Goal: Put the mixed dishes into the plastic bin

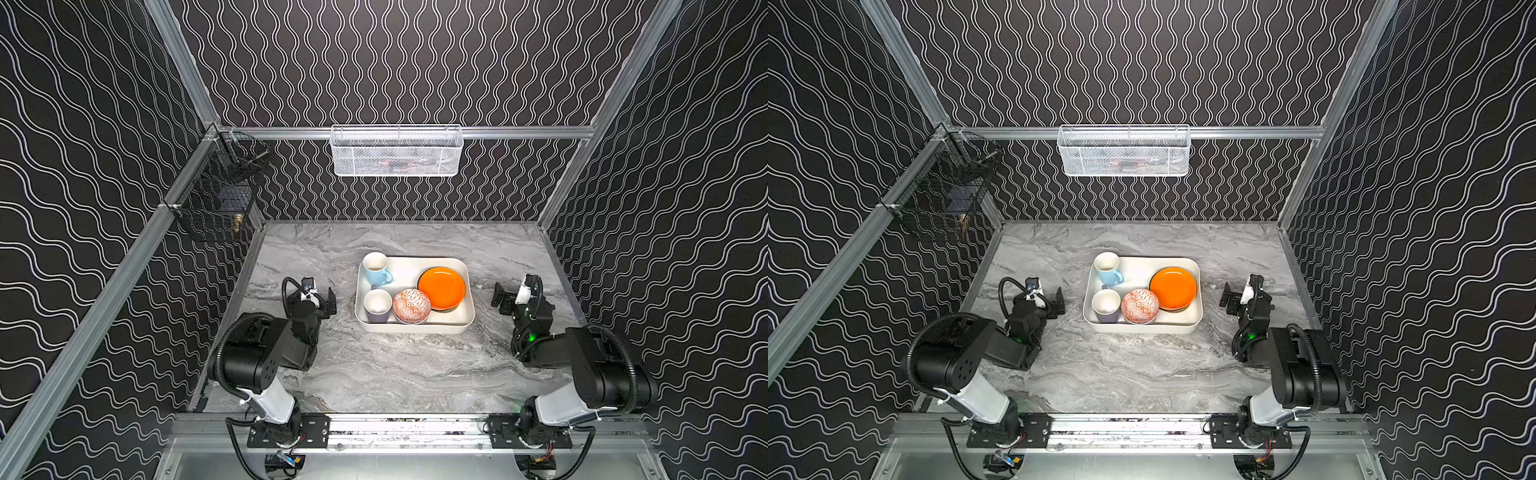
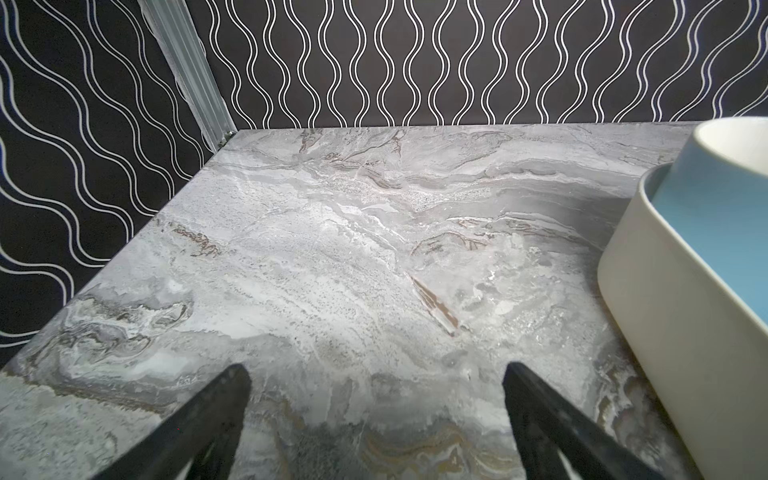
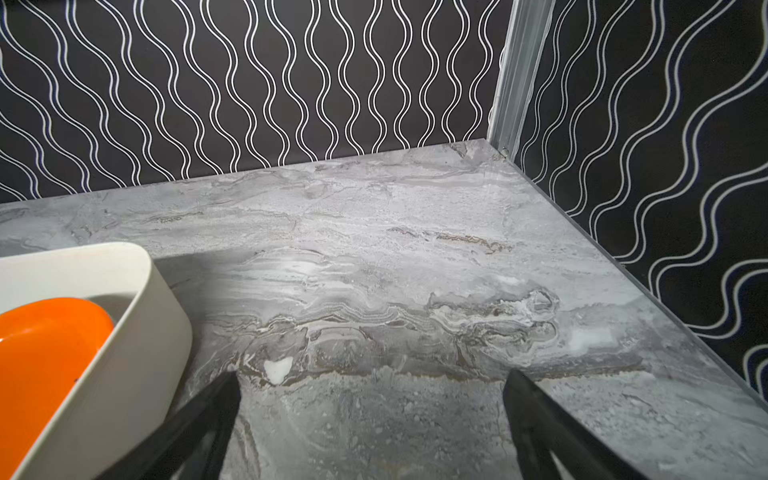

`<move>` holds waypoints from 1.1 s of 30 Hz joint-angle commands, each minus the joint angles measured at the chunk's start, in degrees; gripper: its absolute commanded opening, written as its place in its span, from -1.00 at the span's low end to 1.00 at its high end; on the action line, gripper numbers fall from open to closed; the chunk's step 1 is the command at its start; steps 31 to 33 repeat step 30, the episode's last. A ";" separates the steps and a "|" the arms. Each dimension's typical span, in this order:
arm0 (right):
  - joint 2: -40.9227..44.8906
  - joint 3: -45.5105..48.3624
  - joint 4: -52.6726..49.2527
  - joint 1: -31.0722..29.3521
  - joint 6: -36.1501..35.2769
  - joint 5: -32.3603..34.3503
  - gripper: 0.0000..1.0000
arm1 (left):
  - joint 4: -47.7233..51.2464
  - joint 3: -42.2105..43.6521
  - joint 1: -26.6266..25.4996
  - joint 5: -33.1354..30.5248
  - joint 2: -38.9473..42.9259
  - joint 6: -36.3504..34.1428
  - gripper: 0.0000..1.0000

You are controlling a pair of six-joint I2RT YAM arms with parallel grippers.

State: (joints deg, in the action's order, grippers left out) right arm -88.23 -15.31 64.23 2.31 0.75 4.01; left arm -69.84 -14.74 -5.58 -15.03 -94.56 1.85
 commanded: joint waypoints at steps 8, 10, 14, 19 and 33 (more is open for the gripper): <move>-0.57 0.43 4.79 0.08 -0.94 0.09 1.00 | -2.60 0.06 -0.04 -0.61 -0.01 -0.75 0.97; 0.31 -0.38 1.60 0.07 -0.76 0.06 1.00 | -2.75 0.06 -0.13 -0.74 -0.01 -0.79 0.97; -0.30 0.19 3.98 0.07 -0.84 -0.14 1.00 | -2.58 -0.02 -0.13 -0.79 0.00 -0.72 0.97; -0.19 0.11 3.46 0.07 -0.84 -0.07 1.00 | -2.57 -0.07 -0.13 -0.79 -0.09 -0.76 0.97; -0.11 0.02 3.17 0.07 -0.75 -0.05 1.00 | -2.22 -0.21 -0.03 1.03 0.04 -1.14 0.97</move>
